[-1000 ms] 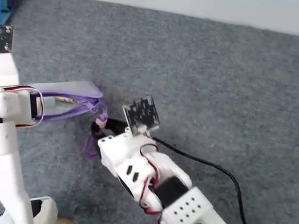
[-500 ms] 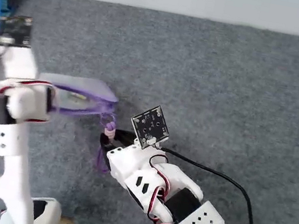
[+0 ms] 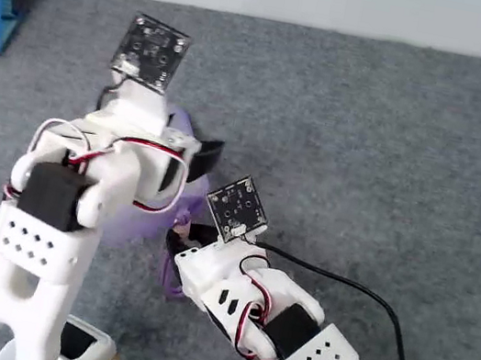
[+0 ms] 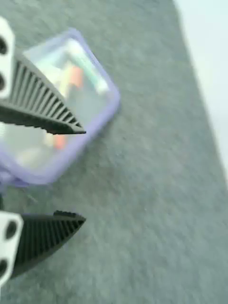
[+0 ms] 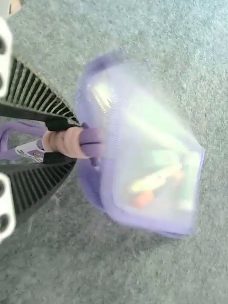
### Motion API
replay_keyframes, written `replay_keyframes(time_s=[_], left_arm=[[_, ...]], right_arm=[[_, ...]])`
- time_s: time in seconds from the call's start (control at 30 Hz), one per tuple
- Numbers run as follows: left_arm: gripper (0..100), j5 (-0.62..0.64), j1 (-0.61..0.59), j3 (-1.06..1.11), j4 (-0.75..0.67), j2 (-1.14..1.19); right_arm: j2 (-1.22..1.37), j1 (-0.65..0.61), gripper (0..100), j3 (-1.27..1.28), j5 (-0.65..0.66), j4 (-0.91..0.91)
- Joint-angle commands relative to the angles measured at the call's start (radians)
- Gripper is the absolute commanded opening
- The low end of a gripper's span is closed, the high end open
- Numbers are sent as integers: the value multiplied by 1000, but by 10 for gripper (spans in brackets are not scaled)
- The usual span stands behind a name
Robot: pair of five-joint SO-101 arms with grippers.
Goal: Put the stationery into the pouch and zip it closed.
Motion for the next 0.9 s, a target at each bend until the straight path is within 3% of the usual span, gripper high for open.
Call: replay_keyframes(time_s=[0.0,0.2,0.43,0.63,0.87], left_arm=[[257,31,43,-50,-77,-9],[257,48,-72,-56,-61,-20],[257,40,-252,-56,66,-21],[256,-52,-341,-56,206,-21],[256,-147,-410,-61,315,-101]], right_arm=[[-25,1,7,-2,8,-1],[-25,22,7,0,5,-2],[-134,104,7,0,5,-65],[-341,104,7,-49,55,-130],[-257,104,7,-164,75,-150]])
